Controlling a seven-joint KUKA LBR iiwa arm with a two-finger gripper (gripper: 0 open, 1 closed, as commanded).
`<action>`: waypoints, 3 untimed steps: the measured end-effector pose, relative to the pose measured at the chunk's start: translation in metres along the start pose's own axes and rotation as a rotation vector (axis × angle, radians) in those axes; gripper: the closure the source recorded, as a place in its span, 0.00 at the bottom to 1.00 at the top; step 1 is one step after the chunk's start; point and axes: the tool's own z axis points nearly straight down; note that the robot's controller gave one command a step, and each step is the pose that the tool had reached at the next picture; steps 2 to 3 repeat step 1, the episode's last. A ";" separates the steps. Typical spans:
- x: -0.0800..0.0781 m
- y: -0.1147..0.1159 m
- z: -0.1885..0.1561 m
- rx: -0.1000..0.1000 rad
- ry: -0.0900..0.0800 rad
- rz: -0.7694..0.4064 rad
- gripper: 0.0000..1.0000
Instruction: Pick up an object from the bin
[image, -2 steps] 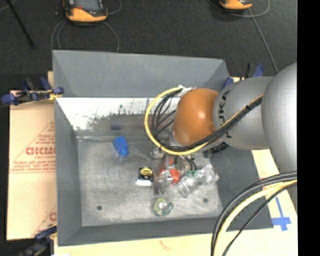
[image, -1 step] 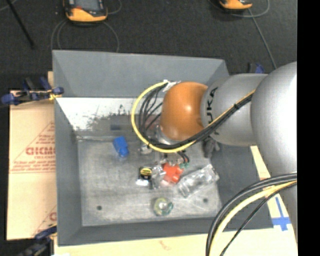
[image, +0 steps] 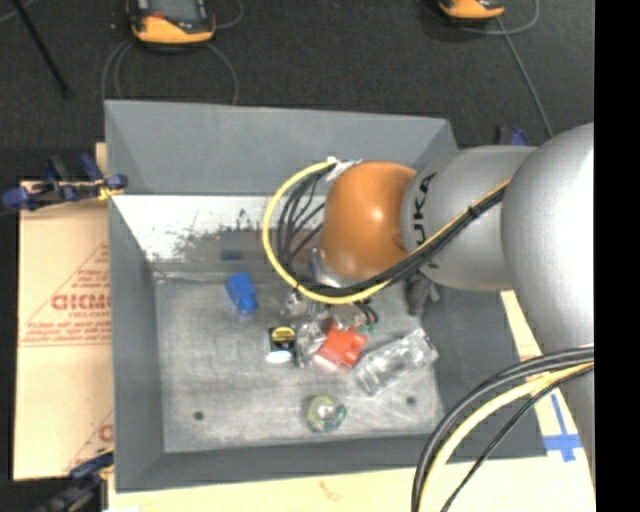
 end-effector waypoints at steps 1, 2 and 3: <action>-0.013 -0.038 -0.198 0.001 0.004 -0.207 1.00; -0.013 -0.038 -0.198 0.001 0.004 -0.207 1.00; -0.013 -0.038 -0.198 0.001 0.004 -0.207 1.00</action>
Offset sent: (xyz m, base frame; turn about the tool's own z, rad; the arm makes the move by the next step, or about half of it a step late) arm 0.0164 -0.0319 0.1918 -0.2100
